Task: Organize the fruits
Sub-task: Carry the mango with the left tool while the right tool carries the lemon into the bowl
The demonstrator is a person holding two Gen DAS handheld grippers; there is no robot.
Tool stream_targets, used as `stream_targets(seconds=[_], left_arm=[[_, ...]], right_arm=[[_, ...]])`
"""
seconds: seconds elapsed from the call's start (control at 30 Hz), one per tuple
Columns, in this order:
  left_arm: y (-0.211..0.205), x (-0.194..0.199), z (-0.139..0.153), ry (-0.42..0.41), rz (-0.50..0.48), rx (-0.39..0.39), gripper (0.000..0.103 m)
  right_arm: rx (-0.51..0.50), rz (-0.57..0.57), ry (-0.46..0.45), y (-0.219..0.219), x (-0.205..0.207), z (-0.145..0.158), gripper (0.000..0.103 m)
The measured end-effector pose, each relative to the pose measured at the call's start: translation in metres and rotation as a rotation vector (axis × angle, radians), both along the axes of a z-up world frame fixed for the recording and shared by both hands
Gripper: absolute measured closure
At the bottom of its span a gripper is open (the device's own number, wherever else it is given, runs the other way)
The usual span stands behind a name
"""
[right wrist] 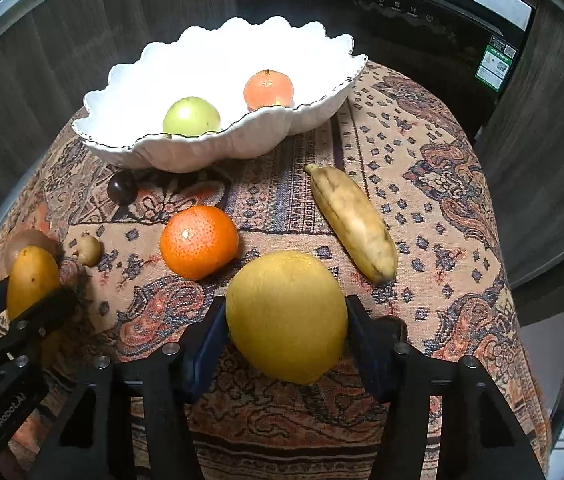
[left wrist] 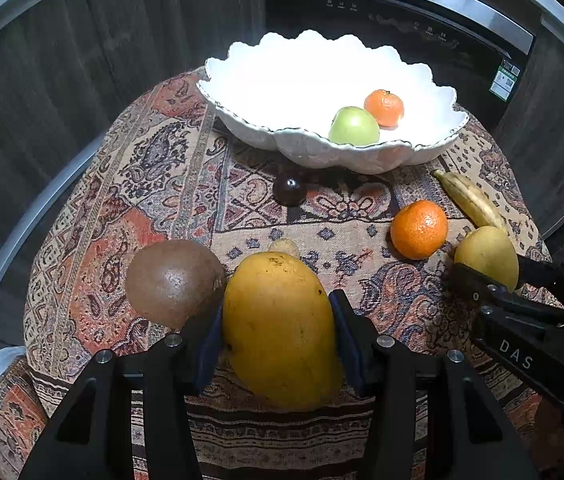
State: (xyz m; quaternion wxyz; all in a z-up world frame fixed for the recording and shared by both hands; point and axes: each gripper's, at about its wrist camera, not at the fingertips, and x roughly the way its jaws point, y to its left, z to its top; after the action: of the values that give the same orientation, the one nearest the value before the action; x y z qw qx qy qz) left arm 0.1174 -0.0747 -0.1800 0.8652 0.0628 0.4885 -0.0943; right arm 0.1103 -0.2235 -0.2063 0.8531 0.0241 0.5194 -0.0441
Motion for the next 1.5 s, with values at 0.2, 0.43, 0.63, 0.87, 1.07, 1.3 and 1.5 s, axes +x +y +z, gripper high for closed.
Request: stream_targets(seconds=[0.2, 0.43, 0.63, 0.87, 1.07, 1.3, 1.5], left_arm=[[0.0, -0.002, 0.012, -0.014, 0.0, 0.001, 0.054], [0.001, 0.003, 0.03, -0.031, 0.001, -0.014, 0.054], [0.006, 0.015, 0.05, -0.052, 0.012, -0.034, 0.054], [0.006, 0.047, 0.075, -0.11, 0.002, -0.035, 0.053], [0.002, 0.08, 0.088, -0.151, -0.009, -0.039, 0.053], [-0.005, 0.116, 0.087, -0.156, -0.03, -0.044, 0.053], [-0.012, 0.141, 0.074, -0.126, -0.048, -0.048, 0.053]], right_arm=[[0.012, -0.003, -0.018, -0.001, -0.005, 0.011, 0.045], [0.015, 0.011, -0.065, 0.002, -0.002, 0.036, 0.046], [0.013, 0.023, -0.116, 0.007, 0.008, 0.059, 0.046], [0.002, 0.03, -0.172, 0.01, 0.03, 0.083, 0.046], [-0.003, 0.013, -0.21, 0.006, 0.053, 0.098, 0.046], [-0.001, 0.002, -0.214, 0.003, 0.08, 0.1, 0.046], [0.015, -0.01, -0.188, 0.002, 0.098, 0.088, 0.046]])
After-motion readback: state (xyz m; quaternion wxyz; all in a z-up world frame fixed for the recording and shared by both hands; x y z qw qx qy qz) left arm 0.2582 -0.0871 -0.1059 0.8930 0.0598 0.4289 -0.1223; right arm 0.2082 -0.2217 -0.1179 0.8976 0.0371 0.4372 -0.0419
